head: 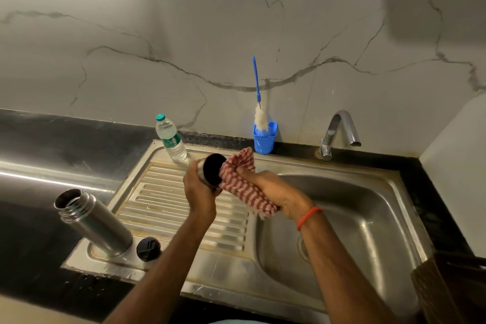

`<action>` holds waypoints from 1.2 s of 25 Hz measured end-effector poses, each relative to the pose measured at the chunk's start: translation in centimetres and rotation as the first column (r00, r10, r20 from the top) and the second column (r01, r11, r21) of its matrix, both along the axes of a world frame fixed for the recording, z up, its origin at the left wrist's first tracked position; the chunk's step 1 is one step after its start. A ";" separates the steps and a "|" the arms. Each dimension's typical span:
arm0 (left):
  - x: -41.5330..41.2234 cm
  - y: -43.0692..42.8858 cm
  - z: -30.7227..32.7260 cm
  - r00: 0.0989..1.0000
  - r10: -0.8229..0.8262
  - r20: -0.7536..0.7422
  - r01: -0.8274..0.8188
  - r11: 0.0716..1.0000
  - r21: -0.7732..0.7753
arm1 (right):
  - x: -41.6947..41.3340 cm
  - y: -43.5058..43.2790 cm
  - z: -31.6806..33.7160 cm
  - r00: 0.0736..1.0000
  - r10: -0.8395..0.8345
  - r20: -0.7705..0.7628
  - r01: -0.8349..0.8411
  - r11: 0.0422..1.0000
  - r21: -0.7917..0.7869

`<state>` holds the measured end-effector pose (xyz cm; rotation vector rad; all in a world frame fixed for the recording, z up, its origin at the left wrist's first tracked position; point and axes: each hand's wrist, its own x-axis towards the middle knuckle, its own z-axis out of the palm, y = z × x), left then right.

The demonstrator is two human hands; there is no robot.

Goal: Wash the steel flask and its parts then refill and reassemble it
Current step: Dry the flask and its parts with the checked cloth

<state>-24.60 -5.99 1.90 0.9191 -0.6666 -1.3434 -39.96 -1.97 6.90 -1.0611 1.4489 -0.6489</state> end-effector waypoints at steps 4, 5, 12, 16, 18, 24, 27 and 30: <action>2.6 -0.2 0.2 0.947 -0.204 -0.248 0.249 0.955 0.164 | -2.2 0.1 -0.5 0.929 -0.180 0.324 0.218 0.972 -0.084; 2.9 -0.1 0.3 0.928 -0.227 -0.294 0.283 0.946 0.161 | -2.4 0.0 -0.8 0.885 -0.227 0.407 0.277 0.959 -0.066; 4.0 0.7 0.2 0.895 -0.291 -0.339 0.355 0.923 0.146 | -2.0 -0.1 -1.4 0.772 -0.286 0.567 0.357 0.934 -0.015; 5.9 1.1 -0.2 0.964 -0.253 -0.084 0.263 0.954 0.144 | -1.4 0.2 -2.0 0.783 -0.297 0.546 0.369 0.929 -0.024; 7.2 1.1 -0.3 0.938 -0.244 0.246 0.228 0.969 0.090 | -1.2 0.3 -2.3 0.789 -0.292 0.541 0.363 0.932 -0.026; 11.5 1.6 -1.3 0.136 -0.138 0.981 0.364 0.928 0.080 | -0.2 0.3 -2.4 0.831 -0.260 0.491 0.323 0.945 -0.045; 12.4 2.2 -2.9 -0.087 -0.082 0.993 0.397 0.911 0.110 | 0.3 0.0 -2.6 0.854 -0.237 0.463 0.292 0.955 -0.051; 13.0 3.1 -4.6 -0.201 -0.047 0.978 0.452 0.882 0.135 | 0.8 -0.4 -3.0 0.875 -0.227 0.429 0.273 0.961 -0.049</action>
